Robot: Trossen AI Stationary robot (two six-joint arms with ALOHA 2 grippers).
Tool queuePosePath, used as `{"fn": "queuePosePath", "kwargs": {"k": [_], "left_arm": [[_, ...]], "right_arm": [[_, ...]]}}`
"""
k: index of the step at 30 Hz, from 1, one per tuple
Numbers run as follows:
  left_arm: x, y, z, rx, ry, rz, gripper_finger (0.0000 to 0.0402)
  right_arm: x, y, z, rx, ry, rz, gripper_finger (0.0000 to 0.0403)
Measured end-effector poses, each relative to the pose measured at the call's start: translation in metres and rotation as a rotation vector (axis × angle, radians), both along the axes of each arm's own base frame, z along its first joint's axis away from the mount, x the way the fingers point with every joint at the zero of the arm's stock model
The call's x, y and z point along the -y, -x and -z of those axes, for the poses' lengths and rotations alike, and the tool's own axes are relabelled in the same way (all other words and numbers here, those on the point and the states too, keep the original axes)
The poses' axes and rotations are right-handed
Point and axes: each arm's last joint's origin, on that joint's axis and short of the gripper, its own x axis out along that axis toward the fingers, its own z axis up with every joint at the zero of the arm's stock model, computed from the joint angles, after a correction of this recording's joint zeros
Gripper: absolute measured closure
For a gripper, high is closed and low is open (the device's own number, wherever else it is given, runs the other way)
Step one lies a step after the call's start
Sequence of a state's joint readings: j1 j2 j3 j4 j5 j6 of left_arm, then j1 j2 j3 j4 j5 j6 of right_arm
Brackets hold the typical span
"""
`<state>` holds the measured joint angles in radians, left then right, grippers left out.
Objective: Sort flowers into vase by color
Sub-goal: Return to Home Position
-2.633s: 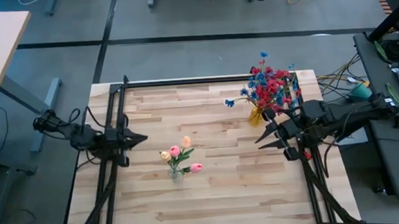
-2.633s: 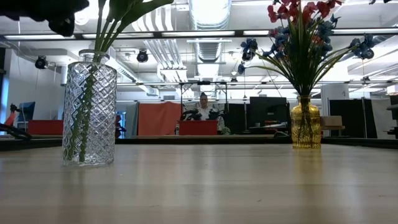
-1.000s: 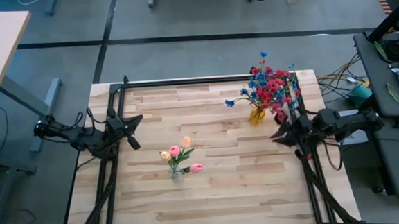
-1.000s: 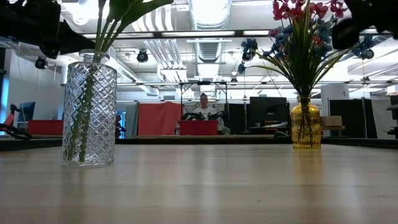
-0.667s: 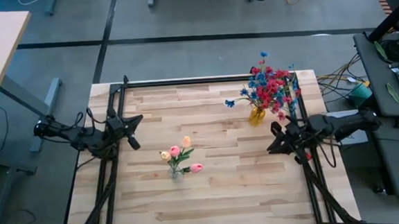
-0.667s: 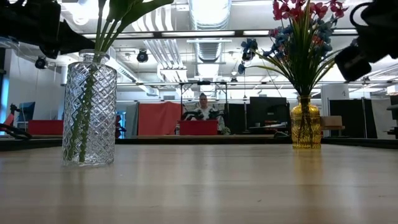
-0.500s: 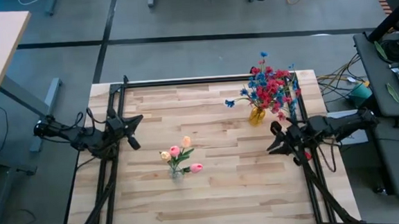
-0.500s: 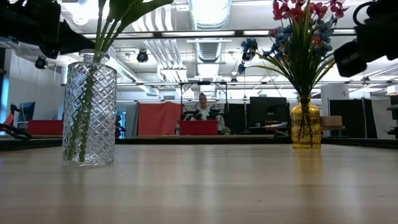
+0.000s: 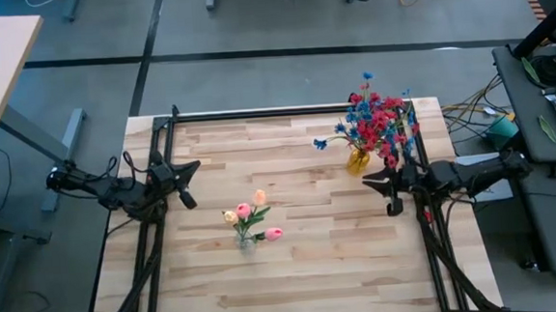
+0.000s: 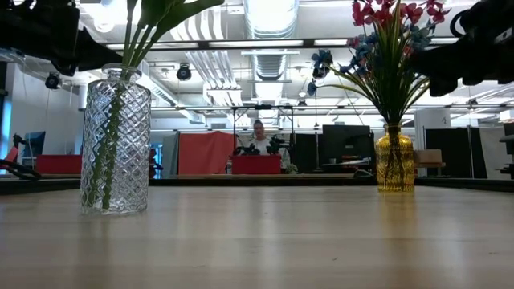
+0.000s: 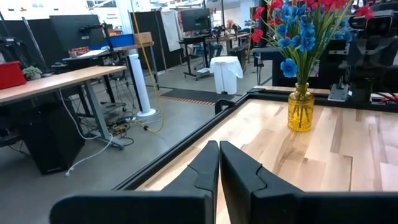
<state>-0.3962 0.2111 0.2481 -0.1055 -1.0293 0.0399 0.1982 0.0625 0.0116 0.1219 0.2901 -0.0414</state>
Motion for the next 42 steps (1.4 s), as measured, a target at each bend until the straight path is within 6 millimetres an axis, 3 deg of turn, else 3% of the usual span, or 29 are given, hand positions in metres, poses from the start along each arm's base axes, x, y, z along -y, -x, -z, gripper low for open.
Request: {"fn": "queuePosePath", "kwargs": {"k": [18, 22, 27, 32, 42], "left_arm": [[0.0, 0.0, 0.0, 0.0, 0.0, 0.0, 0.0402], [0.0, 0.0, 0.0, 0.0, 0.0, 0.0, 0.0402], [0.0, 0.0, 0.0, 0.0, 0.0, 0.0, 0.0402], [0.0, 0.0, 0.0, 0.0, 0.0, 0.0, 0.0402], [0.0, 0.0, 0.0, -0.001, 0.0, 0.0, 0.0402]], "right_arm": [[-0.001, -0.003, 0.011, -0.118, 0.024, 0.028, 0.0351], [0.001, 0.0, 0.006, -0.064, 0.033, 0.041, 0.0351], [0.005, 0.002, 0.003, -0.023, -0.002, 0.091, 0.0351], [0.011, 0.002, 0.005, 0.0, -0.188, 0.285, 0.0351], [0.01, -0.003, 0.006, -0.017, -0.212, 0.283, 0.0351]]}}
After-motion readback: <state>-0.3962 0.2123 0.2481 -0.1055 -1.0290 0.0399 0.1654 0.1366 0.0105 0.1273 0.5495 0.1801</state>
